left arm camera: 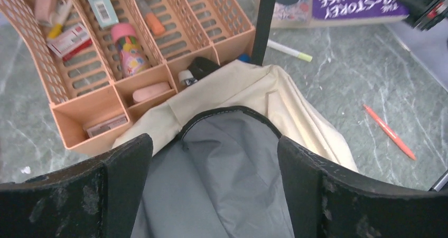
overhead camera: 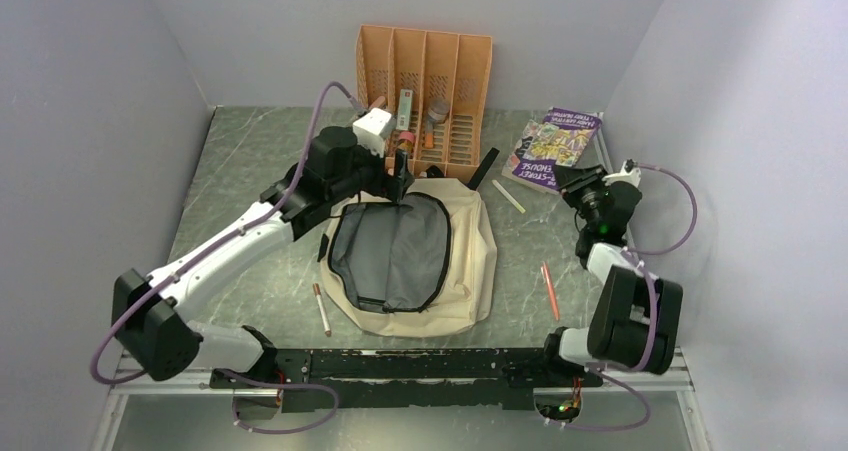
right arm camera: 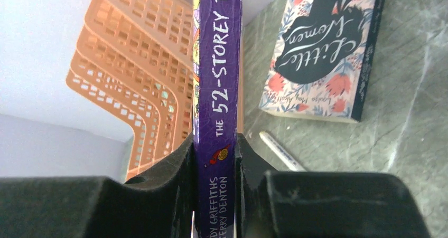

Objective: Pack the student bag
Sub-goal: Pick up the book from the center of the board.

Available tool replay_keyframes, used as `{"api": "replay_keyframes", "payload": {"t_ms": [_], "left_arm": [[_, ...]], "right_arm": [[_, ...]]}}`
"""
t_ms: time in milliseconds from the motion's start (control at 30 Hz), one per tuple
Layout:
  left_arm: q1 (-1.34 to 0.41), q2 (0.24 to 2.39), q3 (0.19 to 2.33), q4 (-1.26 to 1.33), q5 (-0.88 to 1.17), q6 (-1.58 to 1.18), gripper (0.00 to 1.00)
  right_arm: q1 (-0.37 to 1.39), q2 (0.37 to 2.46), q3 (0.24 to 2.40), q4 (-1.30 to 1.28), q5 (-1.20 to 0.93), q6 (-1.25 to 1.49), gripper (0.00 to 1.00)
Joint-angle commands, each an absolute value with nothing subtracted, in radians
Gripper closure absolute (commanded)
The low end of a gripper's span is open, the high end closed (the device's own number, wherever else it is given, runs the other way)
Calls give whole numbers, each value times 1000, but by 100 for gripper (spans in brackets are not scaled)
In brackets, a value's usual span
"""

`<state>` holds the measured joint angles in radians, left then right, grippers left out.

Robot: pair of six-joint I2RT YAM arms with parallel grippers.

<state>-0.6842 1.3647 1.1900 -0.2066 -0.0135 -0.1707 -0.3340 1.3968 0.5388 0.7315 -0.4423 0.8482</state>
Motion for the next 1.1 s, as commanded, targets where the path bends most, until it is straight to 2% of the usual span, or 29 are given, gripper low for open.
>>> {"api": "replay_keyframes", "payload": {"t_ms": [0, 133, 233, 333, 433, 667, 833, 967, 1067], "left_arm": [[-679, 1278, 1165, -102, -30, -122, 8], [-678, 1256, 1251, -217, -37, -79, 8], [-679, 1236, 1327, -301, -28, -49, 8], [-677, 1198, 1371, -374, -30, -15, 8], [-677, 1147, 1394, -445, -29, 59, 7], [-677, 1053, 1429, -568, 62, 213, 4], [-677, 1069, 1517, -657, 162, 219, 3], [-677, 1097, 1575, -725, 286, 207, 3], [-678, 1101, 1589, -759, 327, 197, 3]], "right_arm": [[-257, 1241, 516, 677, -282, 738, 100], [-250, 1180, 612, 521, -419, 624, 100], [-223, 1123, 606, 582, -525, 564, 100], [-144, 1055, 609, 602, -596, 481, 100], [-55, 1023, 667, 514, -673, 356, 100], [49, 1013, 740, 460, -1032, 246, 100], [205, 1088, 918, 95, -1160, -79, 100], [262, 1172, 1096, -239, -1238, -345, 100], [285, 1199, 1168, -369, -1265, -453, 100]]}}
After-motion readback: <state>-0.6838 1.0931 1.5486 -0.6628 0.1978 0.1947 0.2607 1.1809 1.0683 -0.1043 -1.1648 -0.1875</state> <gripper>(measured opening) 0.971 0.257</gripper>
